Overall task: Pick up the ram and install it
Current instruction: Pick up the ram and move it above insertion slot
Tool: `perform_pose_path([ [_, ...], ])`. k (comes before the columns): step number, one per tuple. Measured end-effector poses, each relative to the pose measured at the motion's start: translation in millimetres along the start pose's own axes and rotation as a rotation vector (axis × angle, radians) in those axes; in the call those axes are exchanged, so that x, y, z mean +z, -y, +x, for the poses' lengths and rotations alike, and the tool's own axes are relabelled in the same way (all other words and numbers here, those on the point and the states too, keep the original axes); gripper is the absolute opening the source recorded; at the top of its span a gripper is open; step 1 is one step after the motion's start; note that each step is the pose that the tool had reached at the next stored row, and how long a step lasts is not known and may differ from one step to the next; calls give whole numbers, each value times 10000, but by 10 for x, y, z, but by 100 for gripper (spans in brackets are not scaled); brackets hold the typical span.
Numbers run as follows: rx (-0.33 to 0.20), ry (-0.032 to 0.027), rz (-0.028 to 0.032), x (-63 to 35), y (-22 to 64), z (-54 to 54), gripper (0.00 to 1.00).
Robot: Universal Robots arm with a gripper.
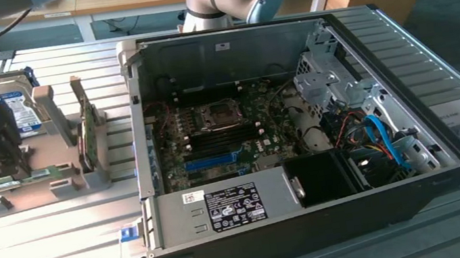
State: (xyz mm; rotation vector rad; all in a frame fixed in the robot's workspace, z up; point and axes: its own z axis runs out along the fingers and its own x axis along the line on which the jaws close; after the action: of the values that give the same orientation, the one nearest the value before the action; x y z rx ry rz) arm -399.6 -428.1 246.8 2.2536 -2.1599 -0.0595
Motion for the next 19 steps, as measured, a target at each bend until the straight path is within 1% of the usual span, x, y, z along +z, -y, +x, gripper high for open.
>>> perform_pose_path([
  [10, 3, 2, -35, -170, -7, -2, 12],
  [19, 5, 4, -94, -386, -15, -5, 12],
])
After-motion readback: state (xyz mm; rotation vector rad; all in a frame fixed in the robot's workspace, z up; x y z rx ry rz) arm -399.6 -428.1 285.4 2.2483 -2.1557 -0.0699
